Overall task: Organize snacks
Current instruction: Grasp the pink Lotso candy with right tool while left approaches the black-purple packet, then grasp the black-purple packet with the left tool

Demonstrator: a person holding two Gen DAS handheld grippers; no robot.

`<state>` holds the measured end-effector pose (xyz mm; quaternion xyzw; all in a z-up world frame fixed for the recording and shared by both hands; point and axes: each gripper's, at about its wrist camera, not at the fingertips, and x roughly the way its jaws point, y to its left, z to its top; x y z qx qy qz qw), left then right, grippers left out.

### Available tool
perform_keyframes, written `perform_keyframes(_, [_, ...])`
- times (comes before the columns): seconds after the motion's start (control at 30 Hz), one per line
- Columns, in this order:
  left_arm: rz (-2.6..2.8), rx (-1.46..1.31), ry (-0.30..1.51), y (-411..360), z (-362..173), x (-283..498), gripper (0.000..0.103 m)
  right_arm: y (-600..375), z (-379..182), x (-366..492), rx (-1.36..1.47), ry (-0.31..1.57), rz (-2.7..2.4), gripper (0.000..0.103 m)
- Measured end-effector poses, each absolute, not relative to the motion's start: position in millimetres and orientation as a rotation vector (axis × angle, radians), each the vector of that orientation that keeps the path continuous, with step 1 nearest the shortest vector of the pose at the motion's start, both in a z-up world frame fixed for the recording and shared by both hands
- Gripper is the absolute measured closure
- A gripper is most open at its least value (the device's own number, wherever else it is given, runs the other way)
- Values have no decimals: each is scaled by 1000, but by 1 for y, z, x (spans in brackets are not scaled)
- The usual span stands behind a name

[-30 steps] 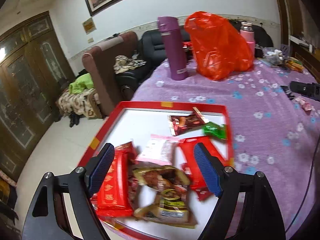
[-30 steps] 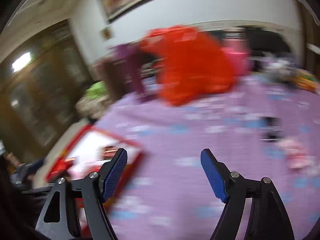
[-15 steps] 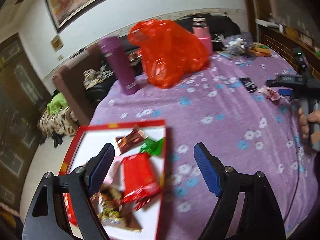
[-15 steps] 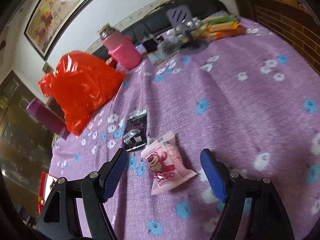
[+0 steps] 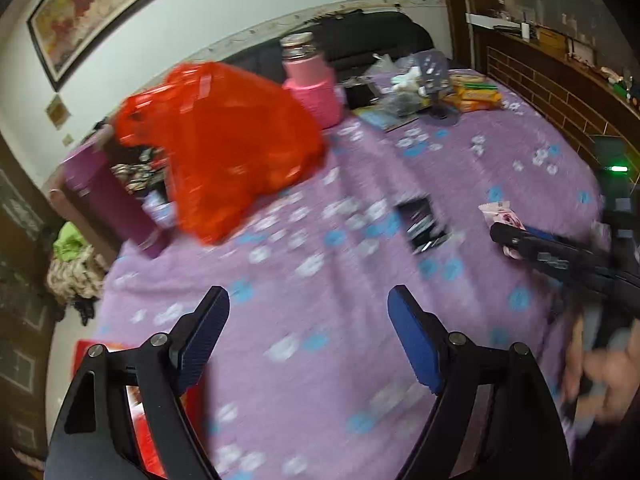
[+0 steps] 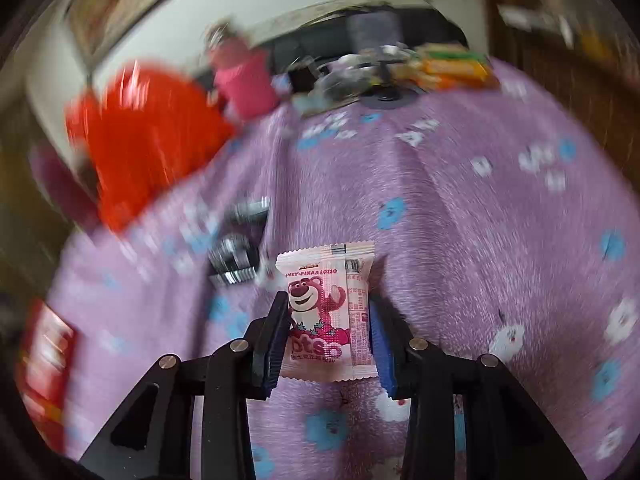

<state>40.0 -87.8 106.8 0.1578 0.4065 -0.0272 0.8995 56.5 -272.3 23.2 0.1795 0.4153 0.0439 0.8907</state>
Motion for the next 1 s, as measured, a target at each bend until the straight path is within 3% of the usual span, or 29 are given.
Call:
perform_keyframes(0.2, [-75, 390, 913, -145, 69, 92, 21, -338, 28, 41, 743, 753, 114, 64])
perform_keyframes(0.6, [-93, 285, 1059, -169, 21, 148, 22, -352, 31, 37, 878, 719, 165, 63])
perform_keyframes(0.7, [-111, 229, 1067, -169, 12, 150, 29, -352, 33, 36, 876, 713, 168, 62])
perform_keyframes(0.77, [-142, 183, 1075, -167, 12, 151, 42, -352, 34, 34, 873, 711, 167, 62])
perform_keyframes(0.83, [-174, 164, 1078, -169, 14, 149, 62, -352, 33, 35, 878, 712, 165, 62])
perform_keyframes(1.0, [-183, 187, 1050, -171, 14, 139, 65, -350, 32, 36, 865, 720, 159, 62])
